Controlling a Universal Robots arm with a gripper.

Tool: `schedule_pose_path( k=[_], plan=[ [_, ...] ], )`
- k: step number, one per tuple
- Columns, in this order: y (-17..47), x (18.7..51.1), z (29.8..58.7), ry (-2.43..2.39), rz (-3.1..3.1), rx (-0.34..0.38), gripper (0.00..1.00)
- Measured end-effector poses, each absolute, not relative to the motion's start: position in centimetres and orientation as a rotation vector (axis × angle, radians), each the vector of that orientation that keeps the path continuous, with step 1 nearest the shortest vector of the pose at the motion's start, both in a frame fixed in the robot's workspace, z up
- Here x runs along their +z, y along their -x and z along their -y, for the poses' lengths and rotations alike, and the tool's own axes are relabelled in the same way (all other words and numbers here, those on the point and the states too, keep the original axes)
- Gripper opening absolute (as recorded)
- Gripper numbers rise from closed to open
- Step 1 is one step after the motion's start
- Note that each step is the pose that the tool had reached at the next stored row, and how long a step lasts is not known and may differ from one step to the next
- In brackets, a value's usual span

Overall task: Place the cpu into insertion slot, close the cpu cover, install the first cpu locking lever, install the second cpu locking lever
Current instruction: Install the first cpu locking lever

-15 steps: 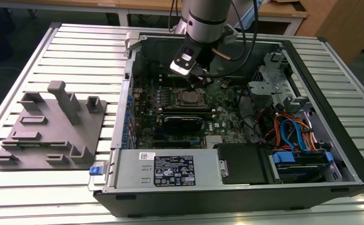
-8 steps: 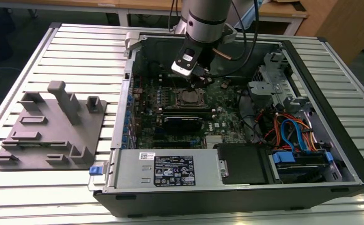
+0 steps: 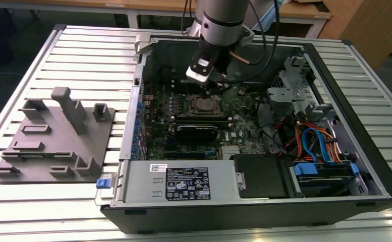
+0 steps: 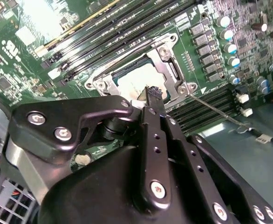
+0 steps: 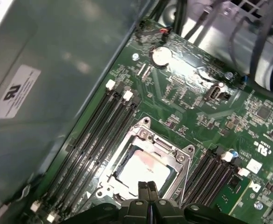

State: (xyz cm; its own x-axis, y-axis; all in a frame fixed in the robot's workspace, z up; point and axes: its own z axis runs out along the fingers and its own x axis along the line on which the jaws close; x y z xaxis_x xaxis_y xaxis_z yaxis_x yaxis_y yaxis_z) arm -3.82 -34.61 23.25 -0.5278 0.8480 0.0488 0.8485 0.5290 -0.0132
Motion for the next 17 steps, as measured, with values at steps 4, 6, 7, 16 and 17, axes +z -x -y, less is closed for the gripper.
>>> schedule_pose_path(
  k=[4, 6, 7, 16, 17],
  plan=[
    [3.82, 23.26, 34.61, 1.411, 2.751, -0.016, 0.11],
    [3.82, 23.25, 34.61, 1.367, 2.774, -0.015, 0.11],
    [3.82, 23.25, 34.61, 1.342, 2.785, -0.014, 0.11],
    [3.82, 23.26, 34.61, 1.154, 2.868, -0.009, 0.11],
    [3.86, 23.26, 34.61, 1.149, 2.872, -0.01, 0.11]
  ],
)
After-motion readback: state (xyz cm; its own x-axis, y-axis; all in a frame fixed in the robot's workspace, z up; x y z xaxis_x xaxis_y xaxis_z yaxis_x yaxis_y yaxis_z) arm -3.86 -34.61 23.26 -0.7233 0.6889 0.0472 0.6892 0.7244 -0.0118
